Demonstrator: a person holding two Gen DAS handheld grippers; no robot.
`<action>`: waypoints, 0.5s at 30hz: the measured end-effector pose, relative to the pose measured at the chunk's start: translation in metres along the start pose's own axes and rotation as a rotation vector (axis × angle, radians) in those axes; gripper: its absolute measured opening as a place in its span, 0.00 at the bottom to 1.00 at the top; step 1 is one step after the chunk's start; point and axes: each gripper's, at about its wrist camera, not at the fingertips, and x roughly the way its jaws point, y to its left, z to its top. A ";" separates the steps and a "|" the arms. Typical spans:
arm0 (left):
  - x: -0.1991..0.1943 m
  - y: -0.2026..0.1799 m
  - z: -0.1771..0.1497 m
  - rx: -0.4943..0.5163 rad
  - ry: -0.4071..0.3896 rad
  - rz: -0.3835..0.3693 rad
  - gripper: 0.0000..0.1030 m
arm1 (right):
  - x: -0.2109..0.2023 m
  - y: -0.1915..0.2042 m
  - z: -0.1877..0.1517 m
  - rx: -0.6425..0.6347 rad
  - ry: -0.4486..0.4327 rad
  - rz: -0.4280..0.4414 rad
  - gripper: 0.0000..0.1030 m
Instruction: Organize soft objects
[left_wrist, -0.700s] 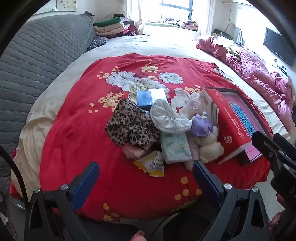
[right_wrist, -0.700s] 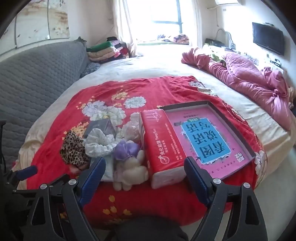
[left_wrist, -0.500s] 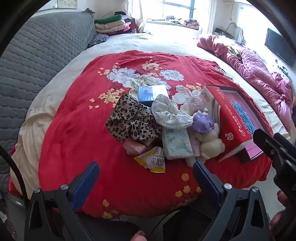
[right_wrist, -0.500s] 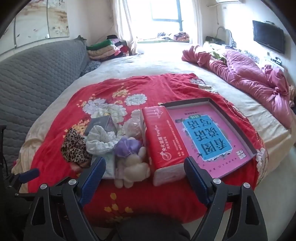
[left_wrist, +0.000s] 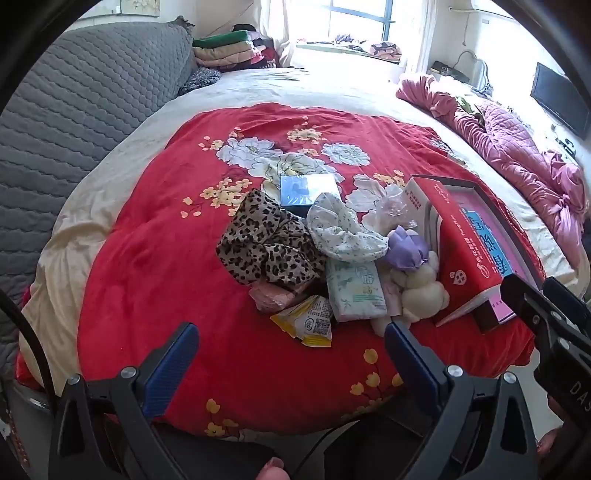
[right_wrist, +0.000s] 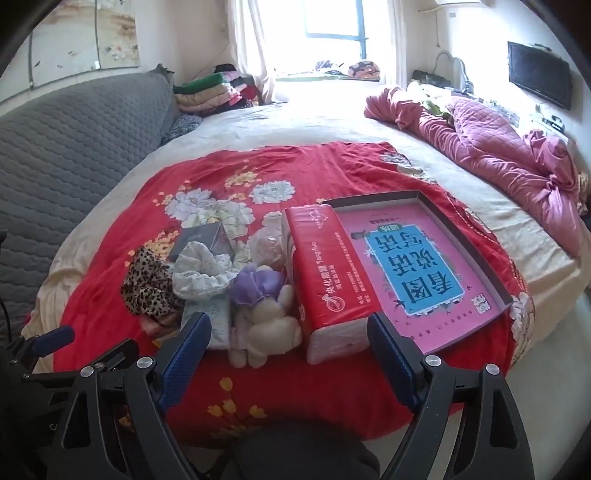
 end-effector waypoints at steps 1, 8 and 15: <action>0.000 0.000 0.000 0.001 0.000 -0.001 0.98 | 0.000 0.000 0.000 -0.001 0.001 0.000 0.85; 0.000 0.001 0.001 -0.007 0.000 0.001 0.98 | -0.001 0.001 -0.001 -0.017 0.001 -0.010 0.85; -0.001 0.000 0.001 -0.006 -0.006 -0.003 0.98 | -0.002 0.002 -0.001 -0.025 0.000 -0.006 0.85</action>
